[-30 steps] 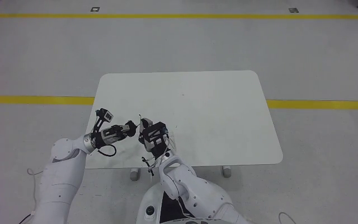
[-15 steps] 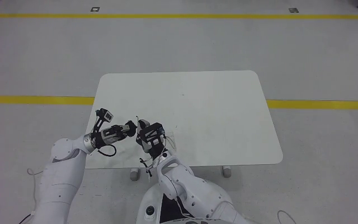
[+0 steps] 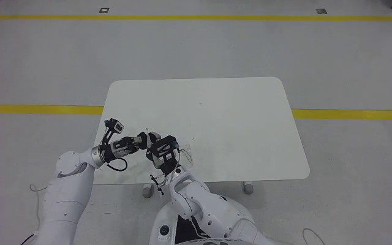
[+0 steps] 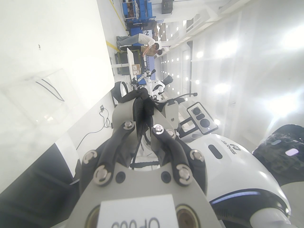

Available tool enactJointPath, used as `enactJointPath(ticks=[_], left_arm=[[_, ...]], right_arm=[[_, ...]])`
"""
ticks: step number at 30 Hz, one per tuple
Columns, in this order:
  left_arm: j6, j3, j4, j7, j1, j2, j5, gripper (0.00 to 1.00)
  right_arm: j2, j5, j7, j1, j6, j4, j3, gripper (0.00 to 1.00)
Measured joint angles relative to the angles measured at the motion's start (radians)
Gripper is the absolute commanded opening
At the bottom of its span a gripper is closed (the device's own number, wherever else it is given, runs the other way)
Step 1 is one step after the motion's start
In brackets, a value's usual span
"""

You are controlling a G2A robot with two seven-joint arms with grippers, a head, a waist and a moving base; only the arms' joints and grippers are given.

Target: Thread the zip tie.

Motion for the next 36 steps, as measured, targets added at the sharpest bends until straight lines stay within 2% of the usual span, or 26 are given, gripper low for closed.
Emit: enactJointPath(ticks=[30, 36], left_arm=[[0.0, 0.0, 0.0, 0.0, 0.0, 0.0, 0.0, 0.0], [0.0, 0.0, 0.0, 0.0, 0.0, 0.0, 0.0, 0.0]], right_arm=[[0.01, 0.014, -0.027, -0.025, 0.036, -0.006, 0.017, 0.0], [0.013, 0.029, -0.032, -0.034, 0.029, -0.011, 0.023, 0.0]])
